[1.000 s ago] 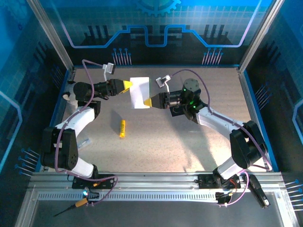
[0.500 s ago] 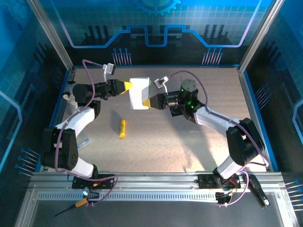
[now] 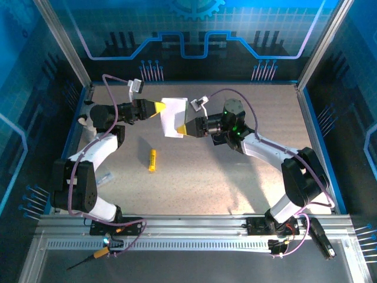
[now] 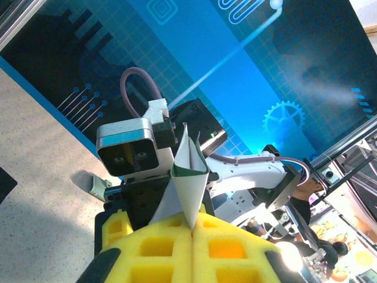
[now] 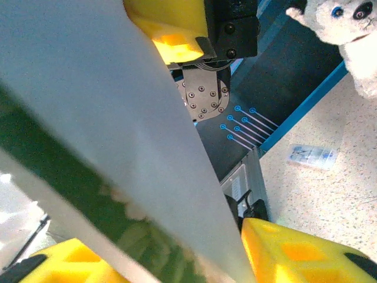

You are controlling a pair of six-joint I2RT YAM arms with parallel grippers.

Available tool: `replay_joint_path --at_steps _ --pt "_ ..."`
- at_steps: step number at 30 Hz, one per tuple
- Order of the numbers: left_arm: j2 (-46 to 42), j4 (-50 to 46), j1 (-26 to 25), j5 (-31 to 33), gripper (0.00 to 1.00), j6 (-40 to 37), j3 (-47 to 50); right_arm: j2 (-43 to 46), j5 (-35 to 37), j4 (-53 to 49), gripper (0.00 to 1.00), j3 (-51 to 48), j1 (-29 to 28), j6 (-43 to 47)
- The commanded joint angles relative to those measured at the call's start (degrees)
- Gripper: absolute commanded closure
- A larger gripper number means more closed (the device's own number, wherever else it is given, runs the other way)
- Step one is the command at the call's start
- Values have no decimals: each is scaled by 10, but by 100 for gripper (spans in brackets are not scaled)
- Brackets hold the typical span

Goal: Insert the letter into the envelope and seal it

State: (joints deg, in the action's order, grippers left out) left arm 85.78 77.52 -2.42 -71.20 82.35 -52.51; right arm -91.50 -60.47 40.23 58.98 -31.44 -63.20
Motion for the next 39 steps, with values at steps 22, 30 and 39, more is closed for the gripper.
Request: replay_joint_path --at_steps 22,30,39 --pt "-103 -552 -22 73 100 -374 -28 42 61 -305 41 120 5 245" --pt "-115 -707 -39 113 100 -476 -69 22 65 -295 77 126 4 219" --pt "-125 -780 -32 101 33 -530 -87 14 40 -188 100 100 19 126"
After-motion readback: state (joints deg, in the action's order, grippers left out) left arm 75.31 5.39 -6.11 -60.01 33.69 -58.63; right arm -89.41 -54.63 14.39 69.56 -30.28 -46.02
